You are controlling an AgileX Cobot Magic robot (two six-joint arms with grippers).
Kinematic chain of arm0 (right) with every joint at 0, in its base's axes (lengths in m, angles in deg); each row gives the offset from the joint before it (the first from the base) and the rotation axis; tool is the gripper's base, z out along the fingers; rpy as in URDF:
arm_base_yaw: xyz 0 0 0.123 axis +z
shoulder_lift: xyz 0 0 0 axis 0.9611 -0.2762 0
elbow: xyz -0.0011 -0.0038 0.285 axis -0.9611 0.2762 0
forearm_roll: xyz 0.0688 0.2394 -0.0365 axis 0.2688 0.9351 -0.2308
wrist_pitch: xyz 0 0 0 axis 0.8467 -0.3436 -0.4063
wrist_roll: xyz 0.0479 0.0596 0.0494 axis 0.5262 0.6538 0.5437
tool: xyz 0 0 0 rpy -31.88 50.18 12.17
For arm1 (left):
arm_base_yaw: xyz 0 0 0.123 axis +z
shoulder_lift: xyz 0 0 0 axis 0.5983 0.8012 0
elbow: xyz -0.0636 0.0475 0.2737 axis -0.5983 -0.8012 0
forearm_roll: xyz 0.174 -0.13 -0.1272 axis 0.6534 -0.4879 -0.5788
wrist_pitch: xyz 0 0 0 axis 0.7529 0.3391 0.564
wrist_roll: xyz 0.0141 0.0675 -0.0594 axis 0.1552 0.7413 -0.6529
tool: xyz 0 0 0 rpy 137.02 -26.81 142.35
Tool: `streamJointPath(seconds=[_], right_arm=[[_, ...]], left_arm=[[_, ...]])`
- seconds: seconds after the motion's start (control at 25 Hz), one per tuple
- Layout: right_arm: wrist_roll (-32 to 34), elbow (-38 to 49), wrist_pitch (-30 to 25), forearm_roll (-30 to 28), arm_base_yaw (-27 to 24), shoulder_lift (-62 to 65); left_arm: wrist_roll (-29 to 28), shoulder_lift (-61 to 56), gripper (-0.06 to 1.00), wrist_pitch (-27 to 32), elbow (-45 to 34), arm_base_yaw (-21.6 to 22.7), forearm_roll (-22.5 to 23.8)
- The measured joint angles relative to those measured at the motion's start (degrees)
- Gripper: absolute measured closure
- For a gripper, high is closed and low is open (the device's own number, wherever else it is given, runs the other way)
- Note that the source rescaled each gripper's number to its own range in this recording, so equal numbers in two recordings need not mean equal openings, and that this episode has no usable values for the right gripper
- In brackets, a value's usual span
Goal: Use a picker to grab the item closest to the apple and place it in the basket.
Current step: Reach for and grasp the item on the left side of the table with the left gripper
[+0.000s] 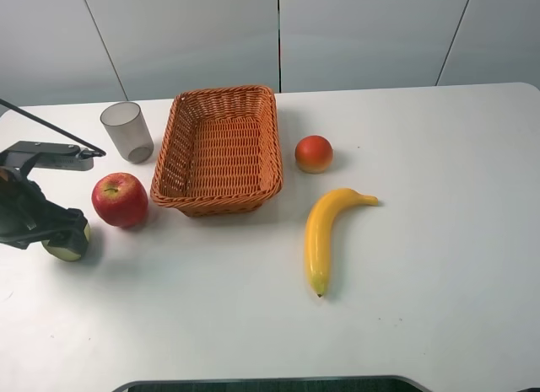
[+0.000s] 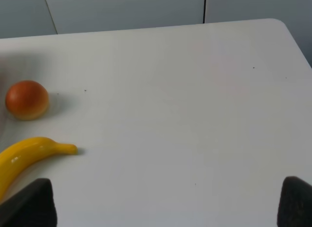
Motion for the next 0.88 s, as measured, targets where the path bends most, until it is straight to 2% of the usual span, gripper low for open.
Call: streamJointPath(seconds=[0.36, 0.88], right_arm=[[0.00, 0.00, 0.00, 0.00, 0.00, 0.00], [0.00, 0.00, 0.00, 0.00, 0.00, 0.00]], left_arm=[[0.00, 2.93, -0.06, -1.41, 0.00, -0.82, -1.28], [-0.11, 3.15, -0.06, -6.91, 0.00, -0.82, -1.28]])
